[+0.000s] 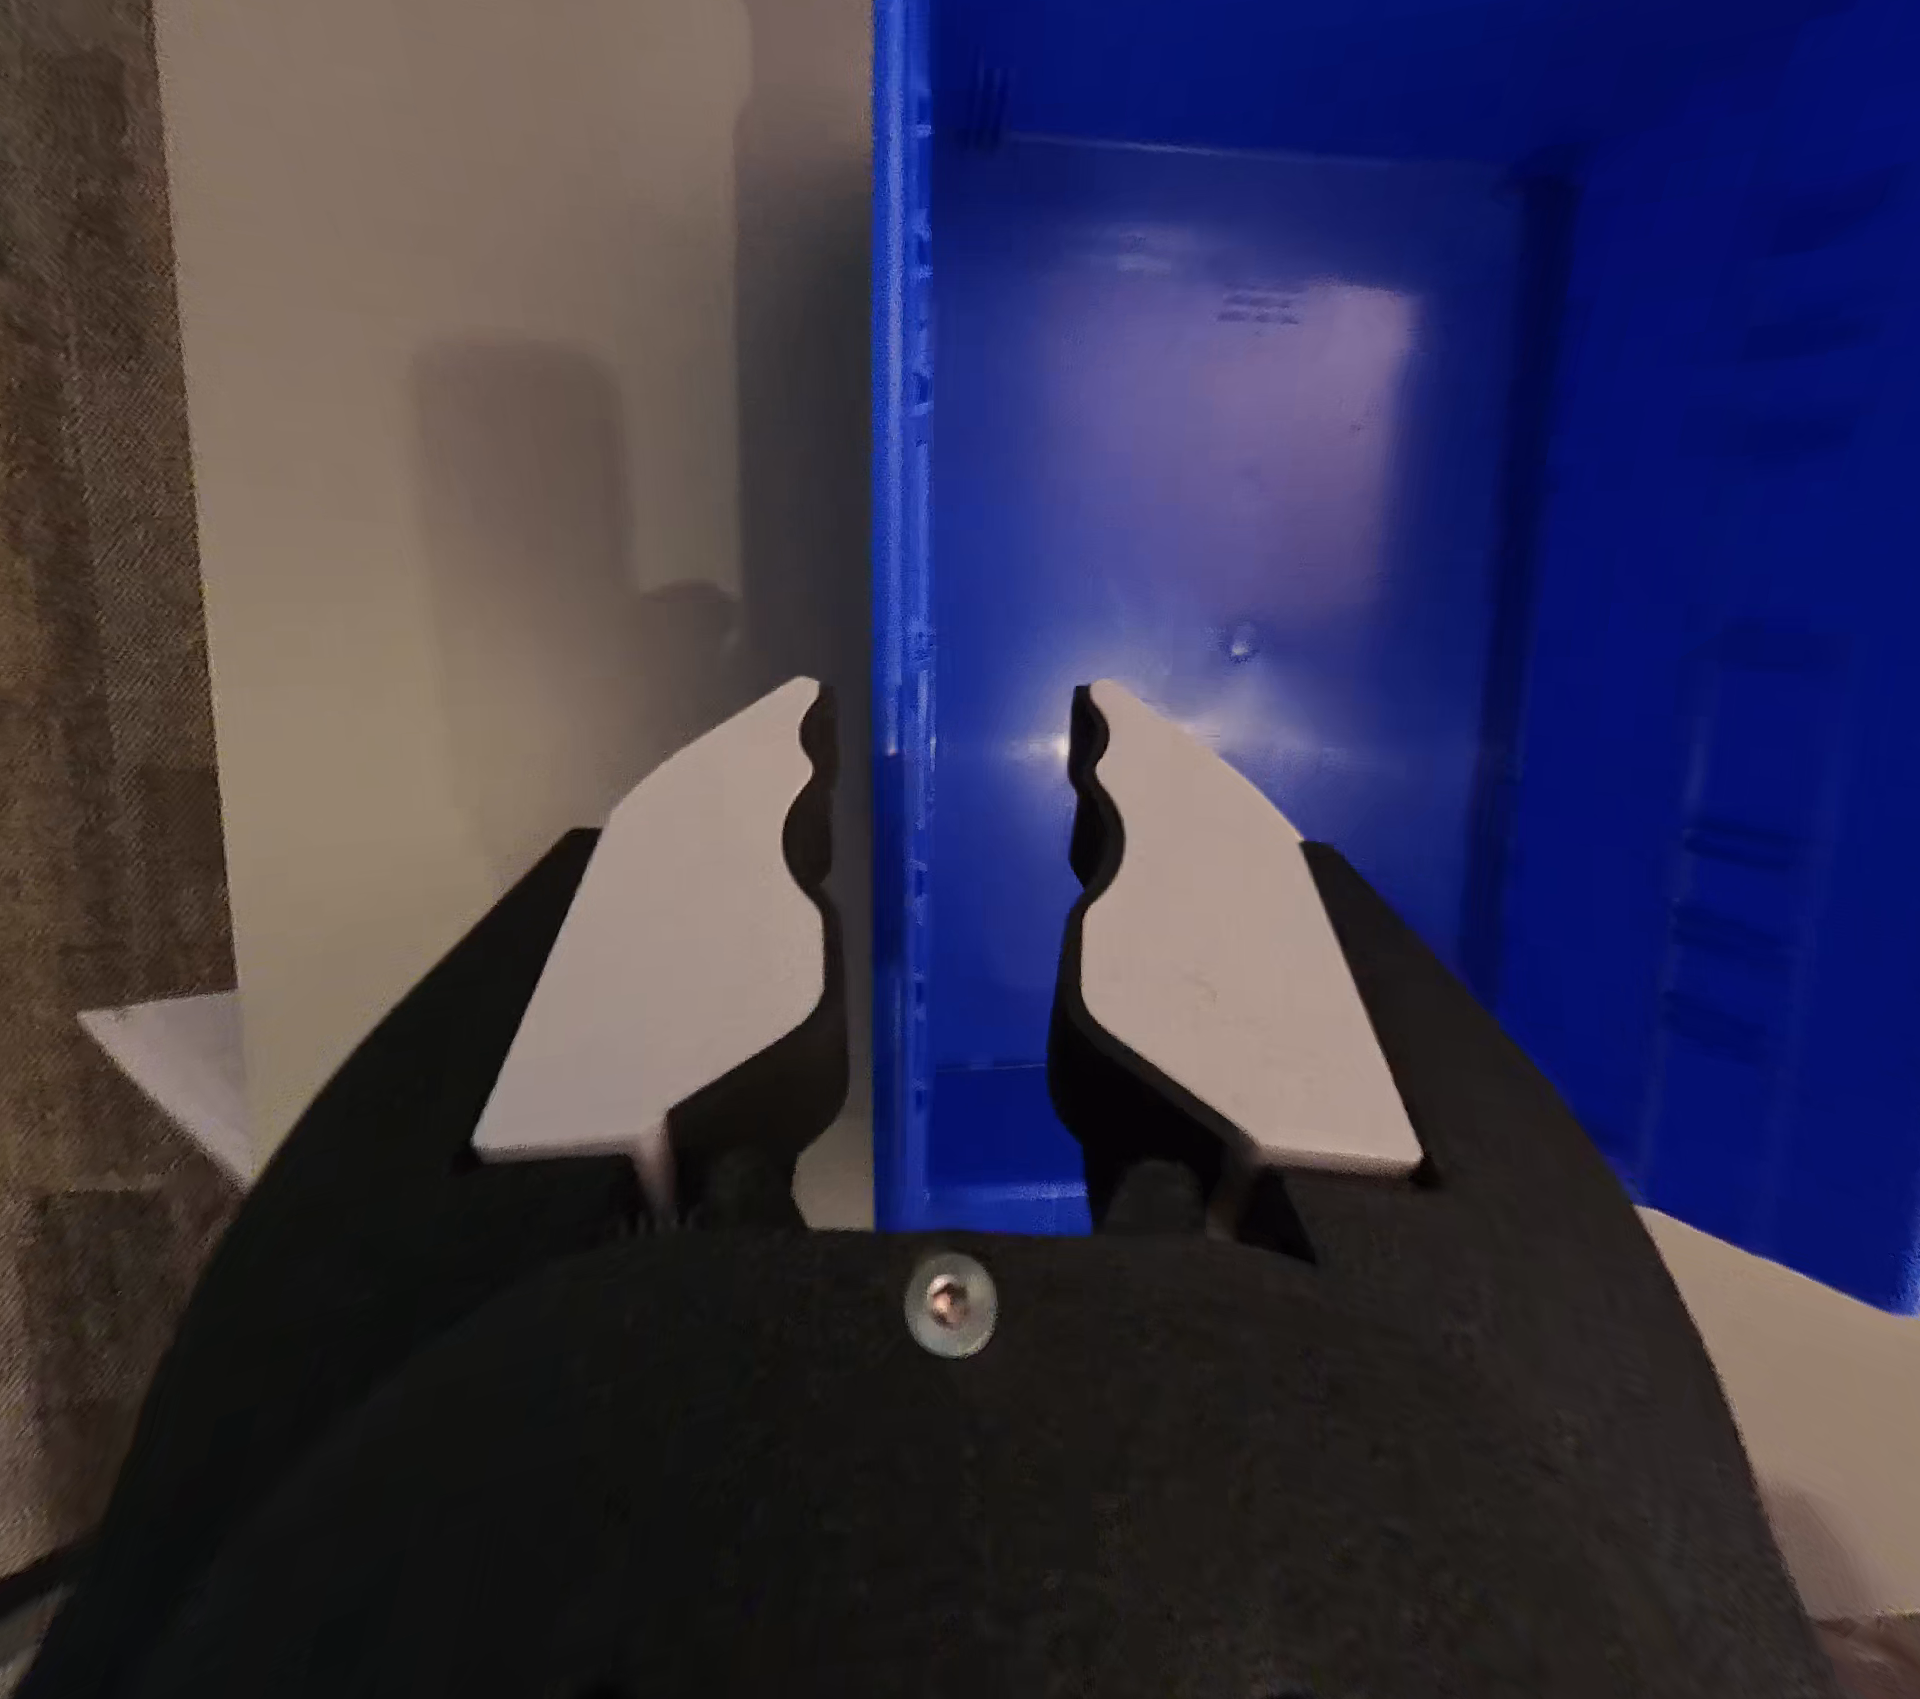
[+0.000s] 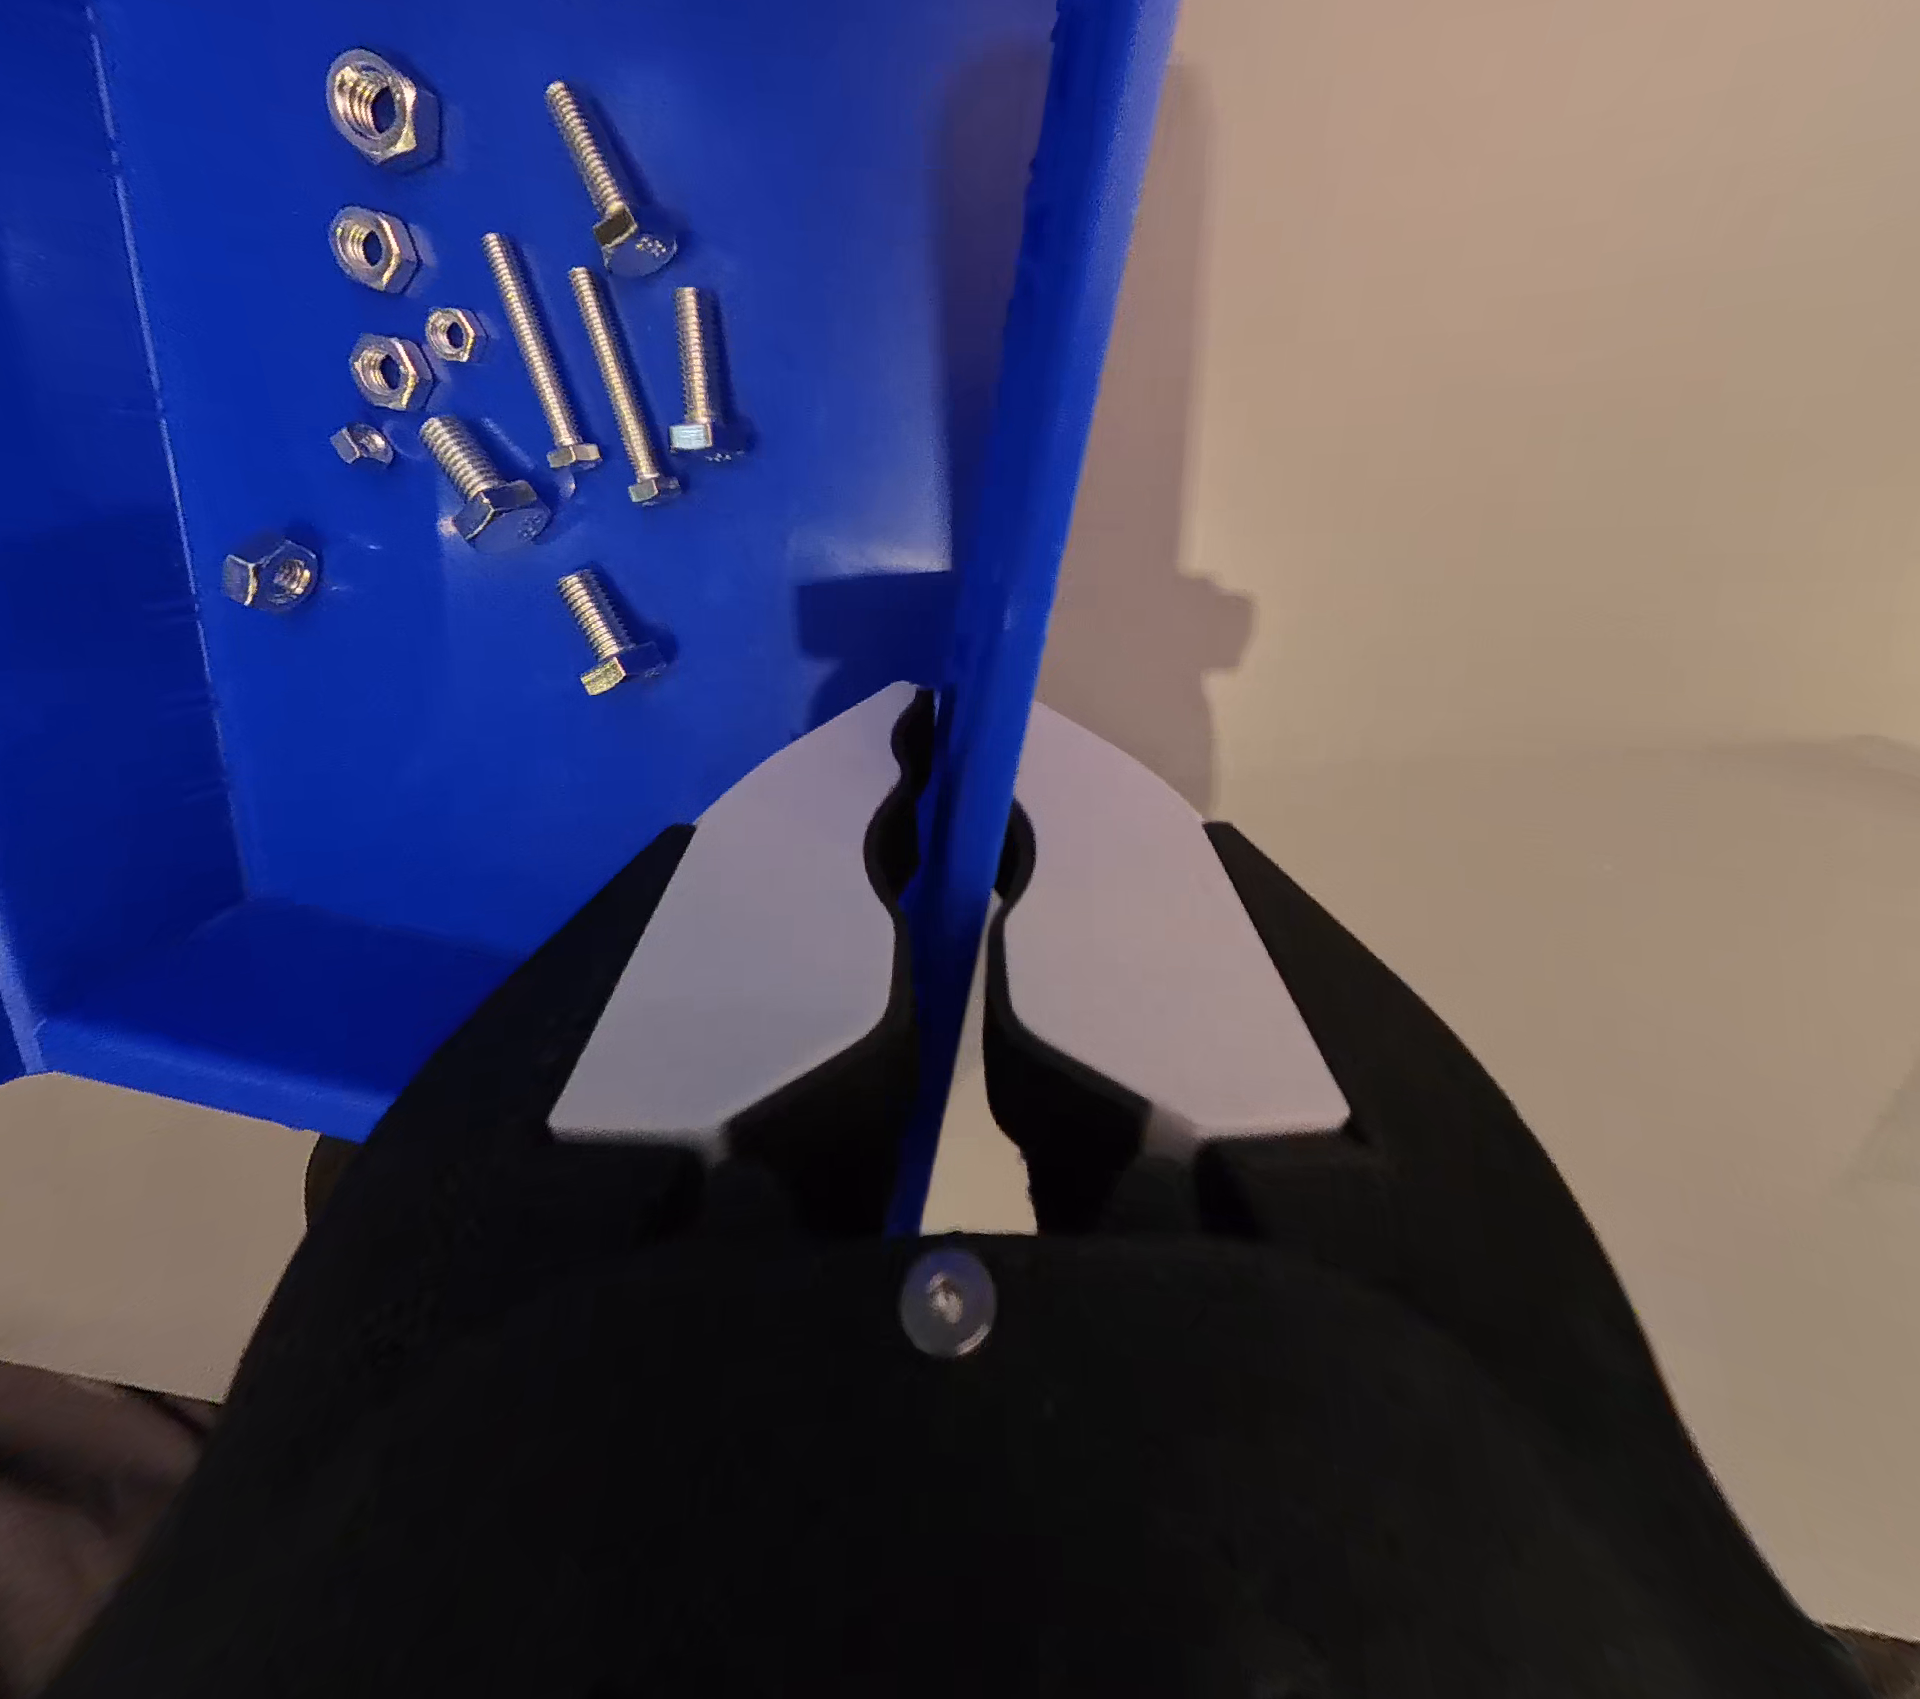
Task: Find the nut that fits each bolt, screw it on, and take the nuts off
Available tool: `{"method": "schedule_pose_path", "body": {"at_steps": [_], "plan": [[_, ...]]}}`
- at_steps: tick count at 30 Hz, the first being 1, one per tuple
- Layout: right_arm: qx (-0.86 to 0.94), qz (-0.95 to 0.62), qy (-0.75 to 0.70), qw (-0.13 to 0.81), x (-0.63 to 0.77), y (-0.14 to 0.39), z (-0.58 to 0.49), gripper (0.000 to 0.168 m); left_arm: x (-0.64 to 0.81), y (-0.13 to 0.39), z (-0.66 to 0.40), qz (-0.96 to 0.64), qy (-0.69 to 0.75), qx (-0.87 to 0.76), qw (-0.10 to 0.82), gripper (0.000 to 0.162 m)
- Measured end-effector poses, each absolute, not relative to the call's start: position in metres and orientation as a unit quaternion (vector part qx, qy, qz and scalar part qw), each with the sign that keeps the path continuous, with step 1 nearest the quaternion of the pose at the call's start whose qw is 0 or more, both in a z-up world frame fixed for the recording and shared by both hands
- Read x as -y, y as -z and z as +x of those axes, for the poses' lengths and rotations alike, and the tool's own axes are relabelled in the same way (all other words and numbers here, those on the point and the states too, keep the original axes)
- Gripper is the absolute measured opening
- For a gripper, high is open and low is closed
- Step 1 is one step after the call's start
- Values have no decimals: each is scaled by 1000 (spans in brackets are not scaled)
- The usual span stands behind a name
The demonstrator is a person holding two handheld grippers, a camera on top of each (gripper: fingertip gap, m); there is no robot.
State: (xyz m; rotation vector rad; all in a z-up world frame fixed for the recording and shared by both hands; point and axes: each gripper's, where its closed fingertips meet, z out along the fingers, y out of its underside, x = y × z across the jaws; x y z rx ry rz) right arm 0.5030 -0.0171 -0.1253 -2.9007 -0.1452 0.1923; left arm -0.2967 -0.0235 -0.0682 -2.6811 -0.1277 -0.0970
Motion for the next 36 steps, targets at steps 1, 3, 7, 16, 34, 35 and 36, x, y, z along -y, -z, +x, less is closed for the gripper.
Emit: {"method": "schedule_pose_path", "body": {"at_steps": [1, 3, 7, 16, 34, 35, 36], "plan": [[48, -989, -71, 117, 17, 125, 503, 9, 25, 73, -299, -975, 28, 49, 214, 42], [45, -989, -81, 119, 16, 126, 502, 9, 30, 82, -301, -981, 23, 51, 188, 39], [49, -989, -78, 118, 16, 126, 502, 9, 35, 104, -291, -989, 46, 40, 134, 30], [58, -990, -85, 100, 13, 126, 479, 9, 29, 109, -243, -993, 52, -33, 104, 6], [165, -982, -64, 61, 9, 126, 361, 11, 34, 113, -70, -966, 38, -231, 105, 22], [167, -981, -61, 74, 3, 126, 359, 11, 35, 113, -66, -965, 38, -237, 105, 23], [164, -981, -59, 88, -3, 126, 358, 12, 36, 113, -60, -963, 44, -242, 108, 24]]}}
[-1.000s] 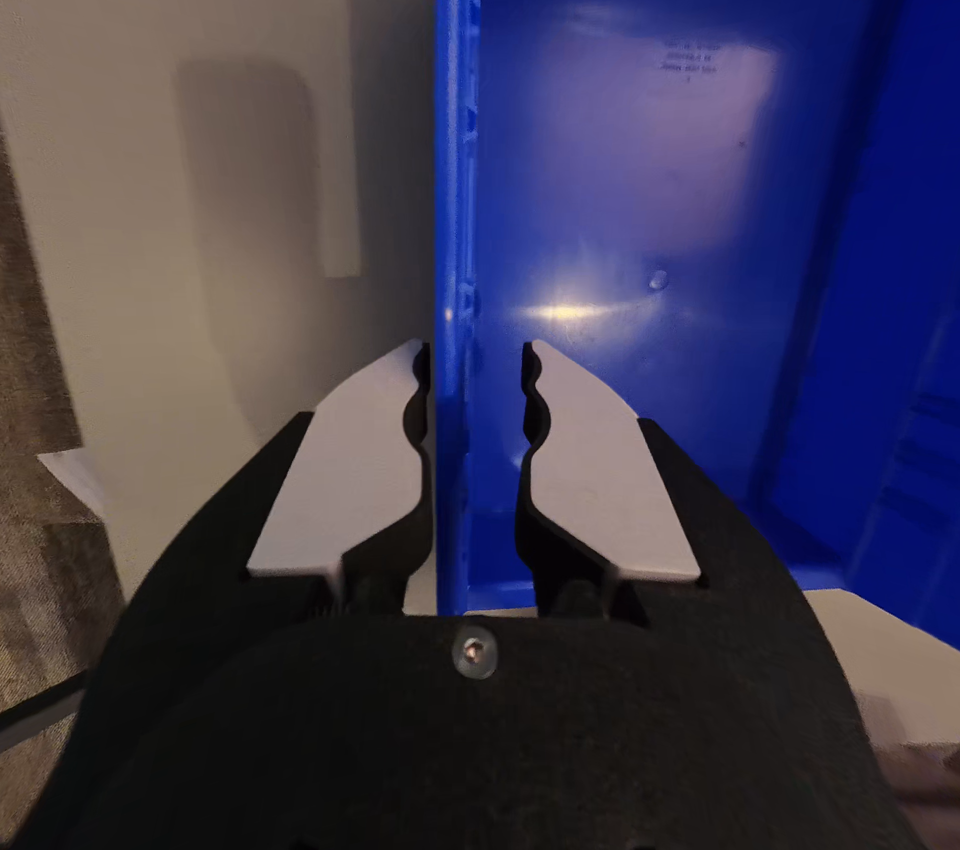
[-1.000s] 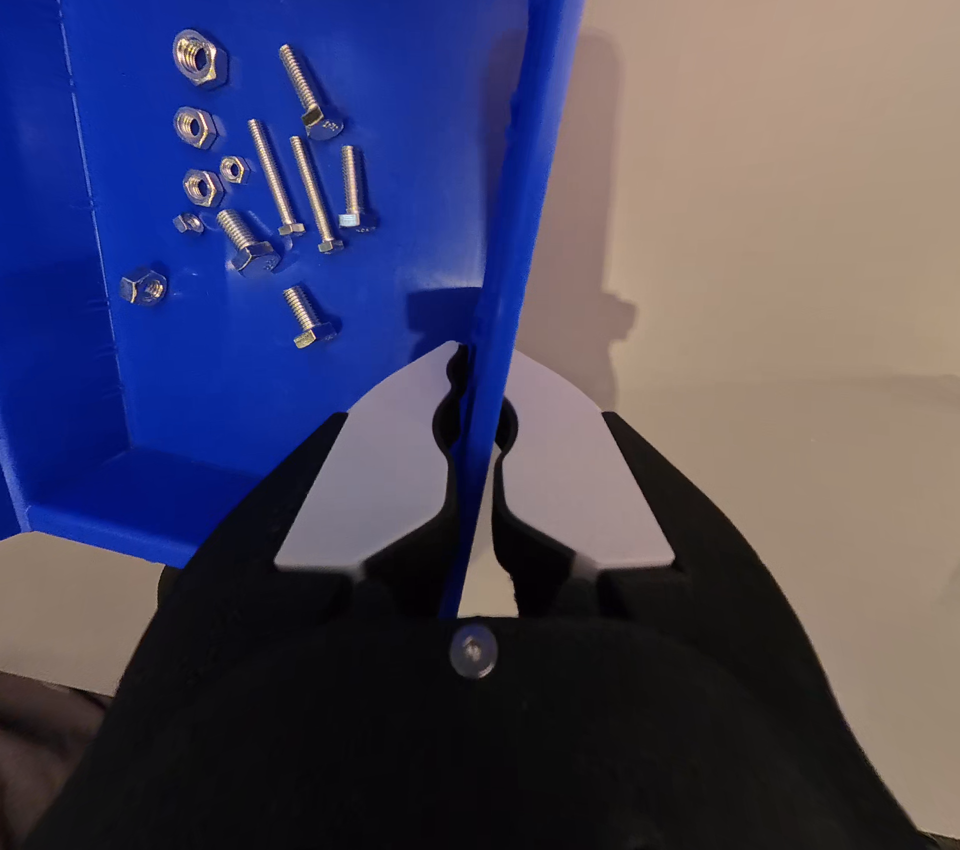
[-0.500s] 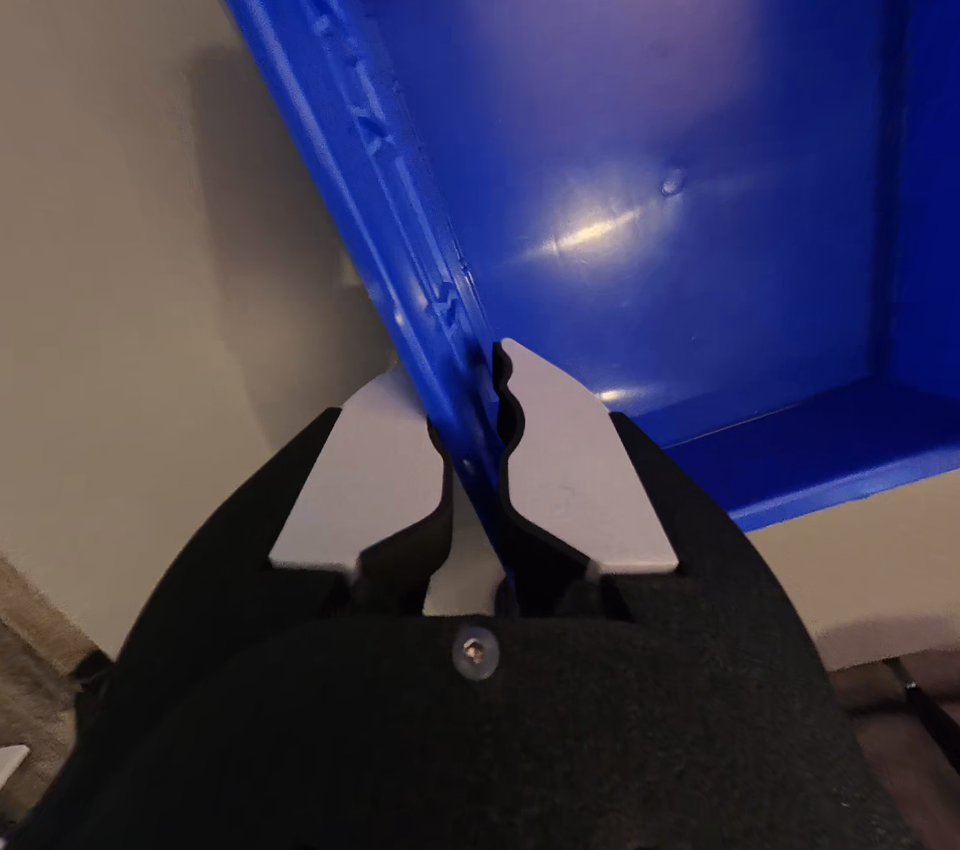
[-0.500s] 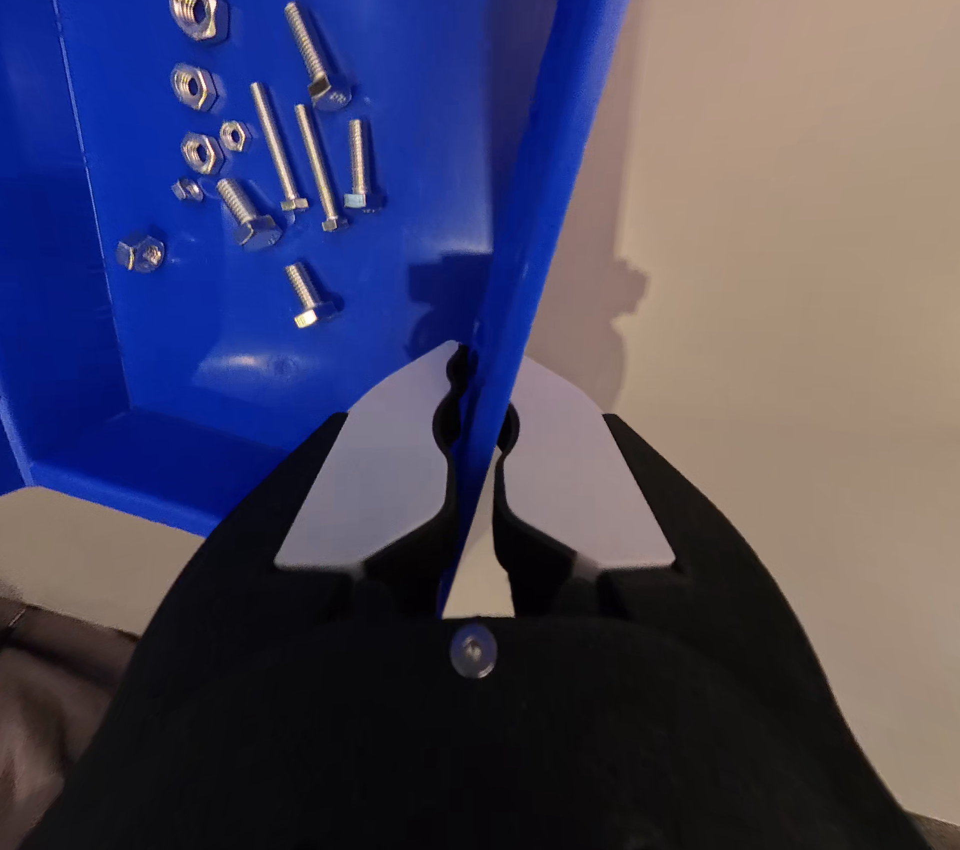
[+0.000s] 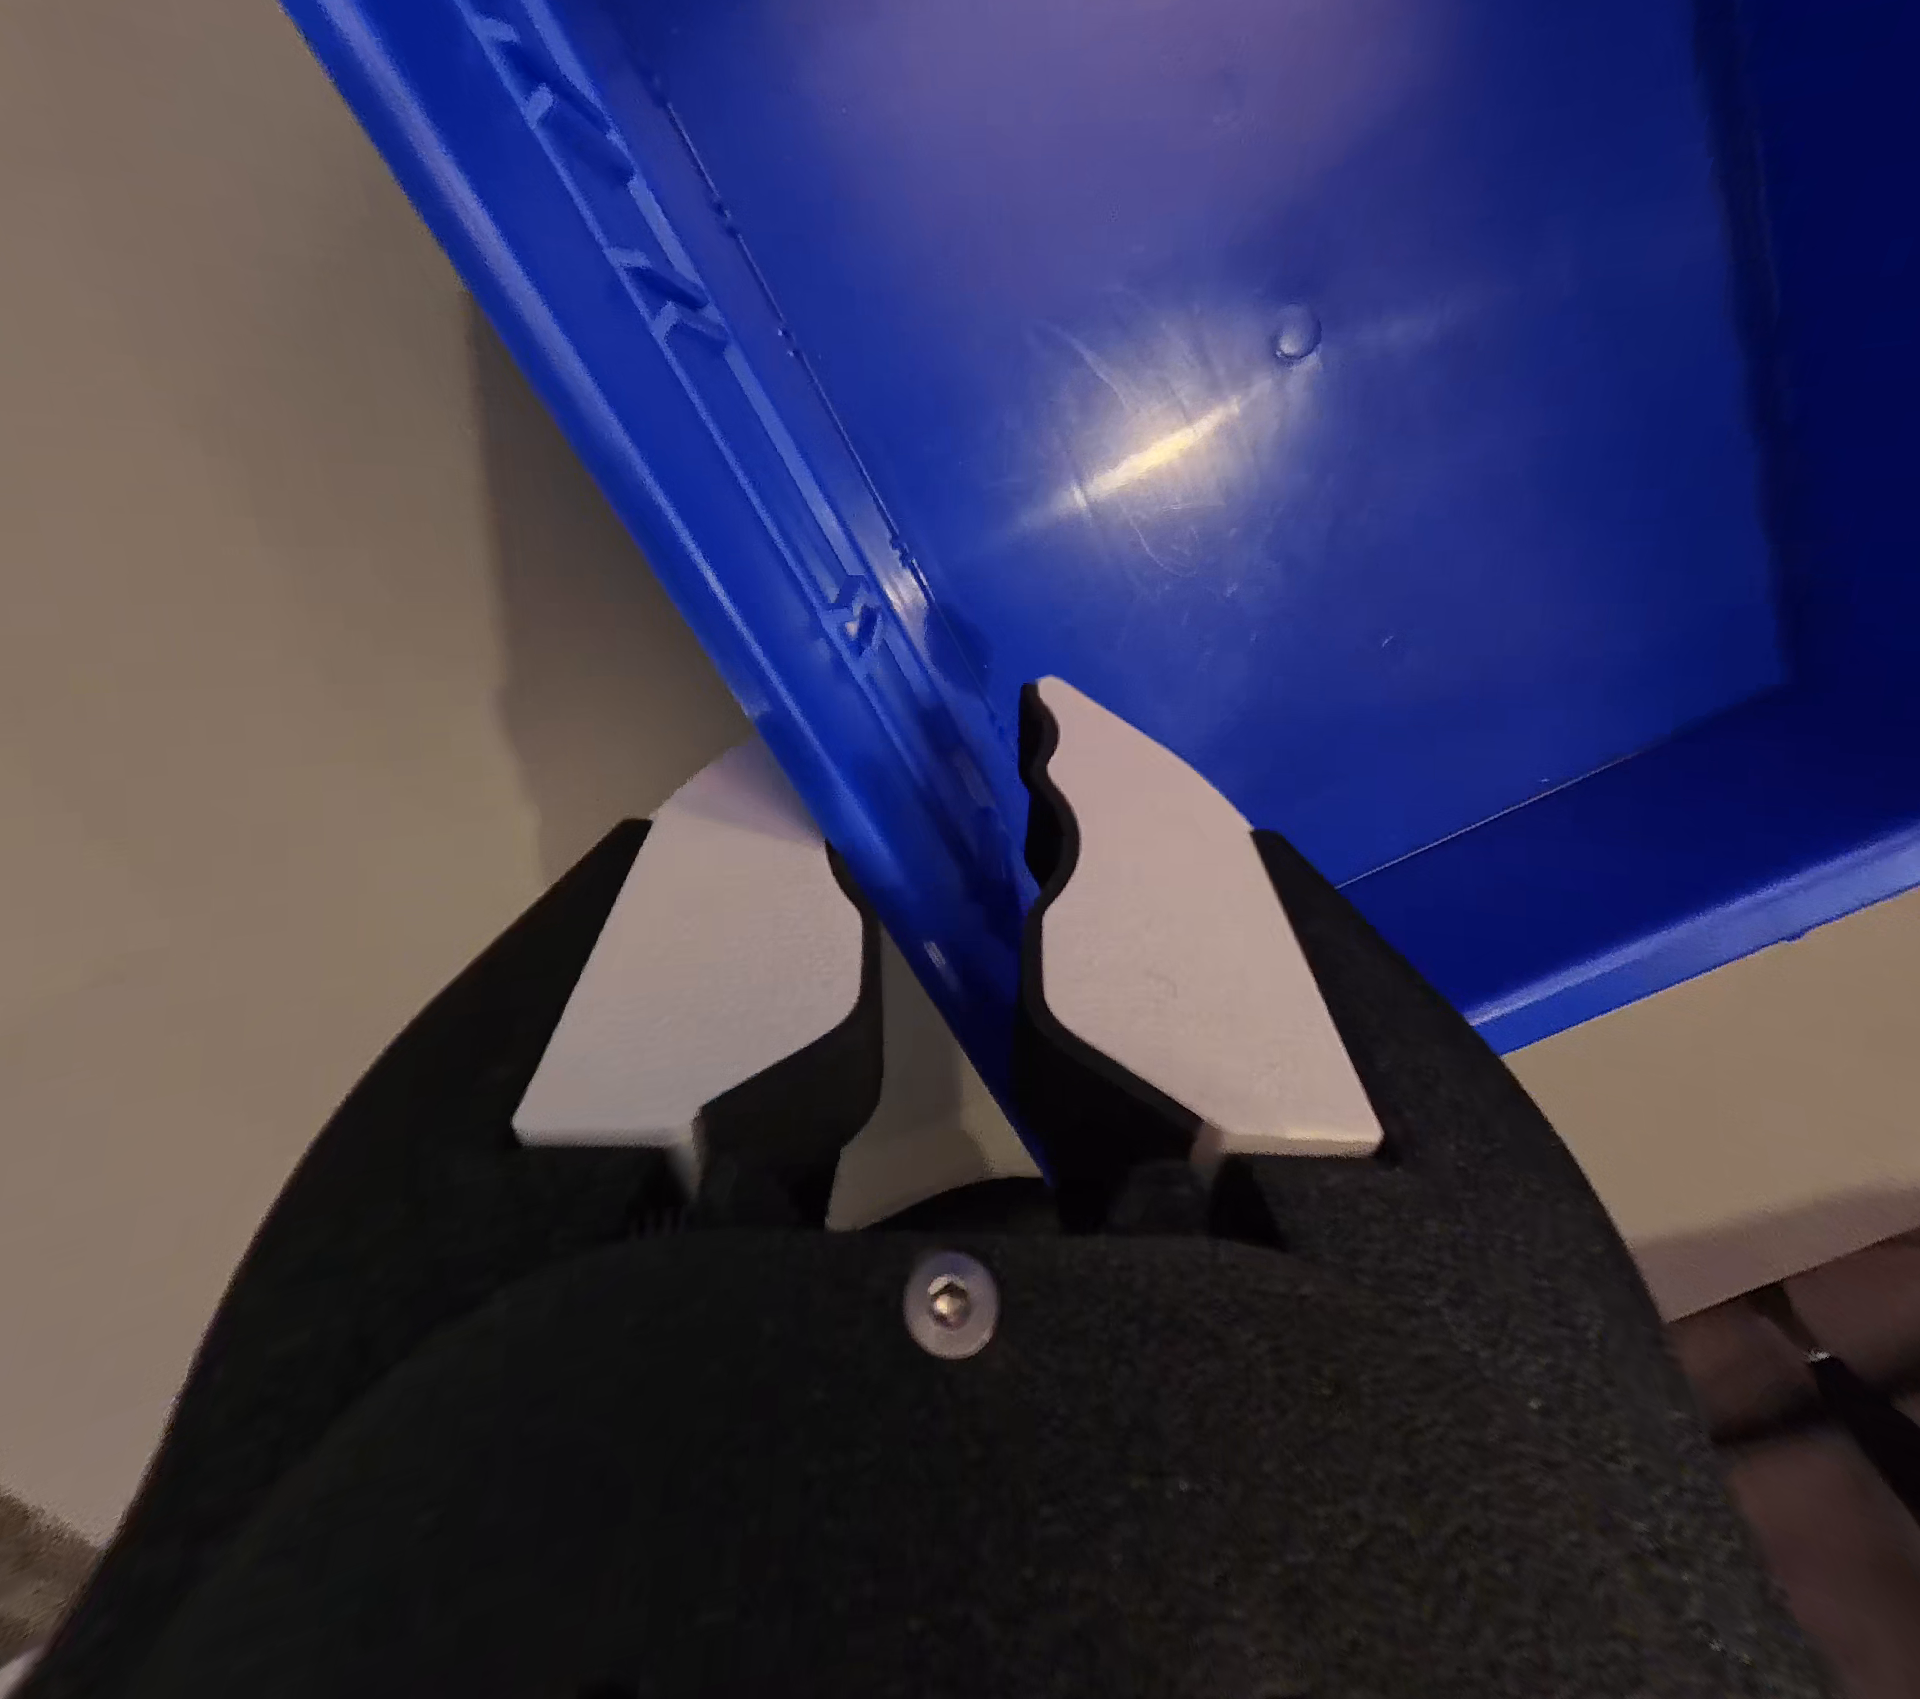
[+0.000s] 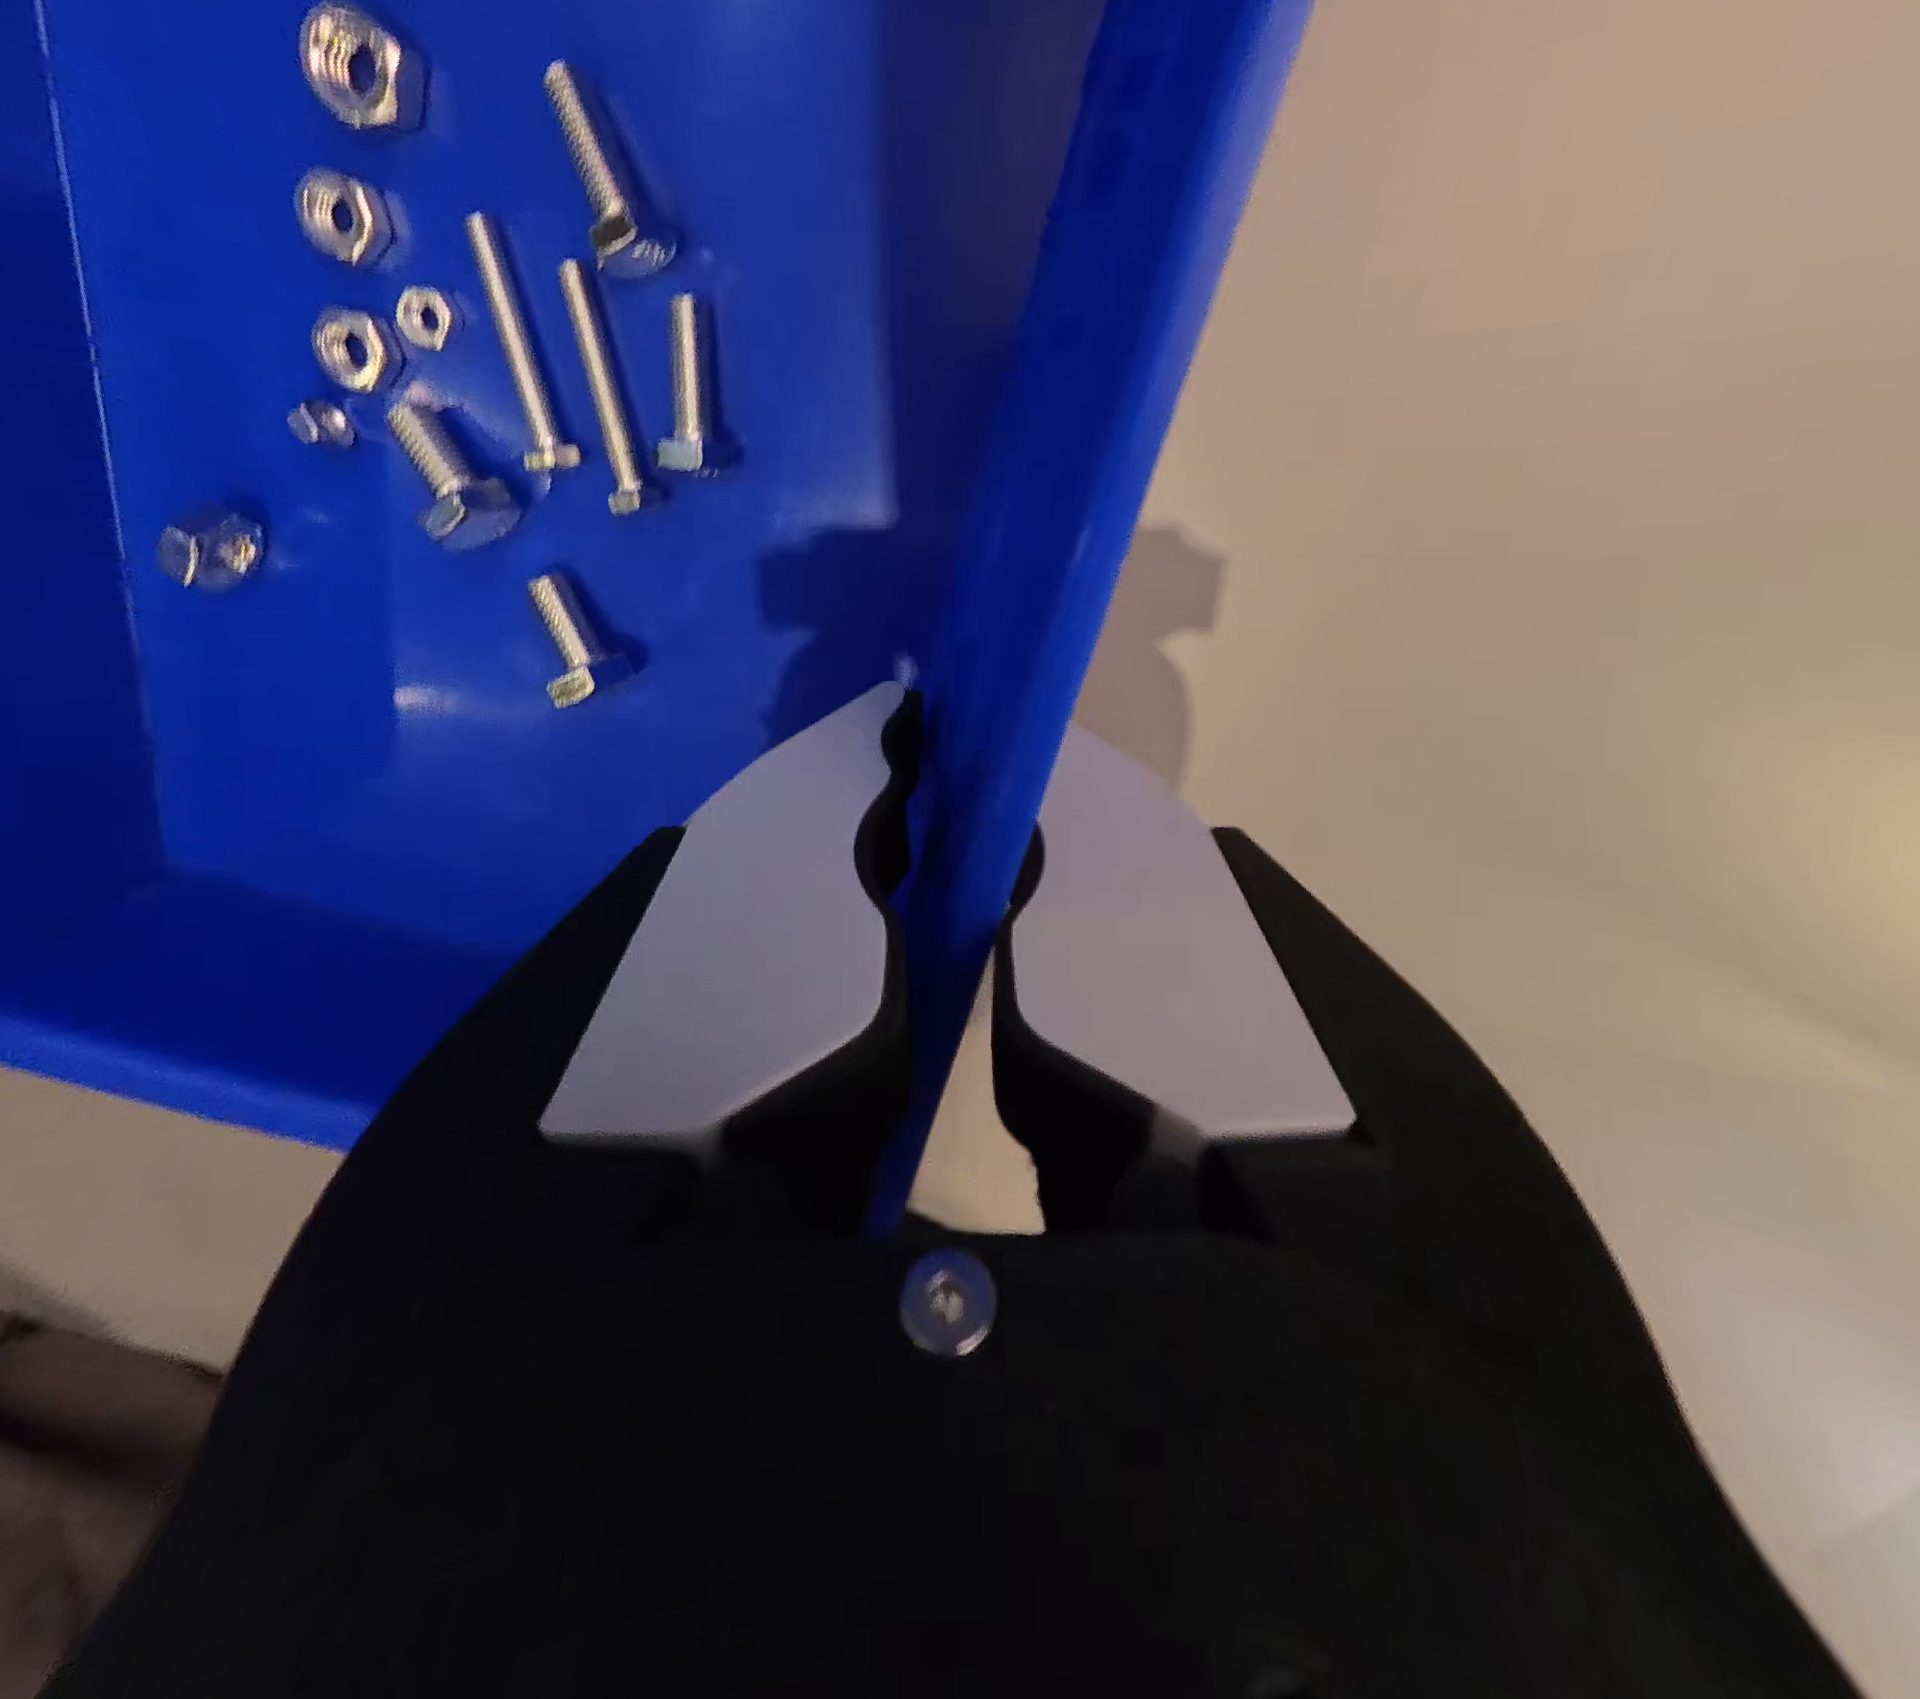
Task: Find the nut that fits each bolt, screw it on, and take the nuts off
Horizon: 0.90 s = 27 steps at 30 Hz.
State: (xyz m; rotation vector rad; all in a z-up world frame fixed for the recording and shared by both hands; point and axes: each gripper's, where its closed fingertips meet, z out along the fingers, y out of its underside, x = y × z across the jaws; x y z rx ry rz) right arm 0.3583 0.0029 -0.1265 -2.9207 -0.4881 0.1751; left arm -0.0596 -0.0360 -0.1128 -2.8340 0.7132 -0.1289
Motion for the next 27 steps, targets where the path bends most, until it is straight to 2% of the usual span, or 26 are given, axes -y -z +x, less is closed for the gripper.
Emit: {"method": "schedule_pose_path", "body": {"at_steps": [8, 18, 23, 27], "plan": [[168, -981, -58, 81, -10, 135, 361, 14, 40, 113, -32, -957, 64, -254, 122, 37], [177, -982, -69, -16, 0, 141, 376, 6, 34, 99, -24, -949, 98, -260, 148, 45], [167, -983, -64, -35, 3, 141, 396, 5, 27, 61, -32, -933, 88, -264, 226, 40], [157, -983, -87, -42, 9, 141, 417, 5, 10, 3, -46, -897, 48, -243, 367, 32]]}}
